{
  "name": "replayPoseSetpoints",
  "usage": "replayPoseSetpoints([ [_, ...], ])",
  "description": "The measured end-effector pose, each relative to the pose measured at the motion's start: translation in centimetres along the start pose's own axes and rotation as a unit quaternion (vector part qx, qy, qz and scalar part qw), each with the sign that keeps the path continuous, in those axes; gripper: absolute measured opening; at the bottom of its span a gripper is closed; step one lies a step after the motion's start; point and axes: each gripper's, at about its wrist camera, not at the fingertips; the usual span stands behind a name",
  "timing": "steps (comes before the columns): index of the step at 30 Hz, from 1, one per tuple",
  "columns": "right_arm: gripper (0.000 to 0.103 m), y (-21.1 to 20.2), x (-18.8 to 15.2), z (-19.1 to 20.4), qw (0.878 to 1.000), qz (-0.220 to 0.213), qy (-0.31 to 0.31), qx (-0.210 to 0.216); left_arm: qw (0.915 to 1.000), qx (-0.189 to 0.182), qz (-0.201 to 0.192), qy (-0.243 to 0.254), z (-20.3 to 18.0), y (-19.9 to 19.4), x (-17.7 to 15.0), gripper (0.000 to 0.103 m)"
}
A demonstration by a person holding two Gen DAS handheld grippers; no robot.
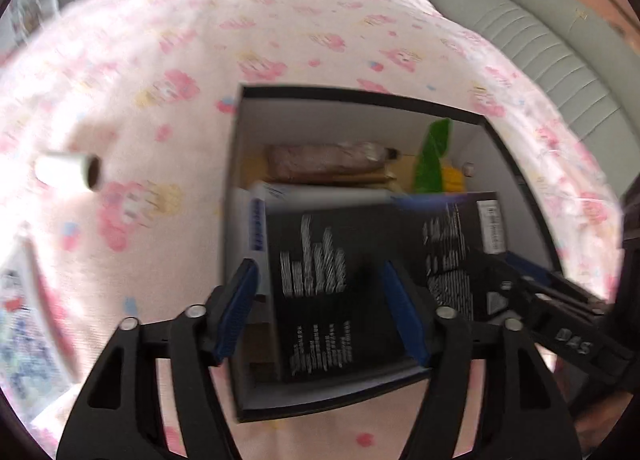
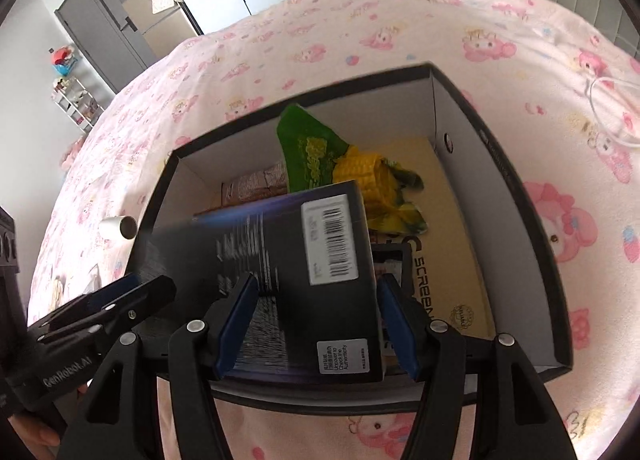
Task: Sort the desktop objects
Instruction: 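Carry the black box over the DAPHNE box and lower it inside, then open the left tool and move it back toward the bead-art packet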
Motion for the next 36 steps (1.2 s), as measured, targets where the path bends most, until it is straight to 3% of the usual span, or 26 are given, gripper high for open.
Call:
replayPoseSetpoints([
  [3, 0.058, -0.6, 0.0, 0.4, 1.000, -0.009, -0.007, -0.001, 0.9997, -0.002, -0.023, 0.003, -0.1, -1.3, -0.1, 0.075],
  [6, 0.058, -0.9, 0.0, 0.8, 1.000, -0.013, -0.013, -0.001, 0.9994, -0.025, -0.023, 0.005, 0.1, -1.8, -0.3, 0.074],
  [14, 0.058, -1.1, -0.5, 1.7, 1.000, -0.013, -0.022, 0.002, 0.9996, -0.024, -0.013, 0.005, 0.4, -1.5, -1.1, 0.071],
  [22, 0.058, -2.2, -0.6, 3.0, 0.999, -0.023, -0.026, -0.004, 0.9993, -0.025, -0.027, 0.009, 0.8, -3.9, -1.8, 0.071],
  [36, 0.059, -7.9, -3.1, 11.3, 0.996, -0.064, -0.055, -0.026, 0.9953, -0.007, -0.097, -0.007, 5.9, -13.2, -5.1, 0.072],
])
Point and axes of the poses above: each gripper's, at about its wrist camera, not at the fingertips, and y roughly the way its jaws point, z to its left, x to its top, and after that the axes turned 11 degrees about -y, right-handed
